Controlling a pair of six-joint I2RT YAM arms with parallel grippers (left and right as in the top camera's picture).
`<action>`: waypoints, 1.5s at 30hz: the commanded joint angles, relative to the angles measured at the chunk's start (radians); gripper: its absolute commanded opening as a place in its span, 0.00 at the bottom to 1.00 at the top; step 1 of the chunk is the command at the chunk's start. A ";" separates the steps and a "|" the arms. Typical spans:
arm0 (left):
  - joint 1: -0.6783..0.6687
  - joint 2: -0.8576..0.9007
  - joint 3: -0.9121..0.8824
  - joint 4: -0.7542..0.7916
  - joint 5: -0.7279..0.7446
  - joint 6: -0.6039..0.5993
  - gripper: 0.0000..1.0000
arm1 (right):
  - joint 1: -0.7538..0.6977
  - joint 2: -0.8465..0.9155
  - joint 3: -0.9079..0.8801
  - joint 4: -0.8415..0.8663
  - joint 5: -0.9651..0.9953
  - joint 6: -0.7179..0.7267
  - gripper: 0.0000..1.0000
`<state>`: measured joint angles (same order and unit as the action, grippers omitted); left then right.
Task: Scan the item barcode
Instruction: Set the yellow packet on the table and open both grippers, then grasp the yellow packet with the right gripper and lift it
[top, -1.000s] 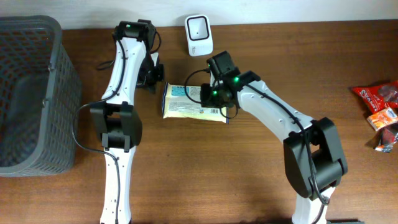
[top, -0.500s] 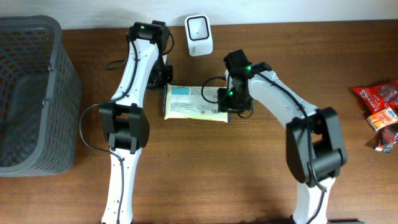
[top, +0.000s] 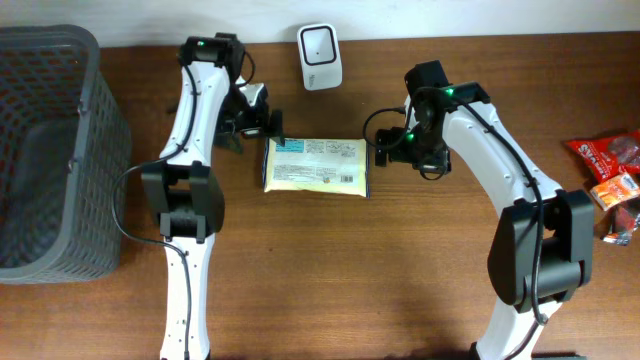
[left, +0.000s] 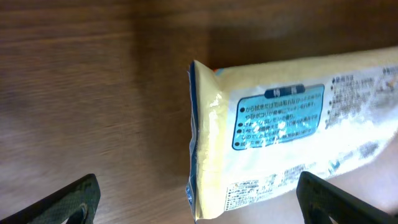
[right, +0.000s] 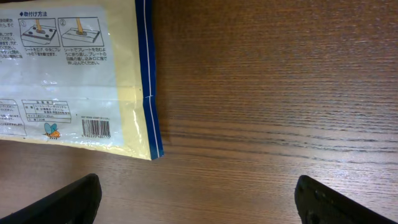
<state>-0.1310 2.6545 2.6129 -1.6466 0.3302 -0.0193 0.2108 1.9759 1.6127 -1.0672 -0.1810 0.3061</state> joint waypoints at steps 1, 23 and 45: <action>-0.013 0.066 -0.054 0.012 0.215 0.130 0.93 | 0.005 0.010 0.000 0.006 0.008 -0.010 0.99; -0.058 -0.202 0.411 -0.042 -0.890 -0.150 0.00 | 0.005 0.010 -0.044 0.080 0.008 -0.010 0.99; -0.442 -0.227 -0.129 0.029 -0.307 -0.214 0.95 | -0.101 0.010 -0.045 -0.001 0.004 0.032 0.99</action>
<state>-0.5804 2.4611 2.4760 -1.6150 -0.0723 -0.2543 0.1265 1.9759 1.5742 -1.0626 -0.1814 0.3405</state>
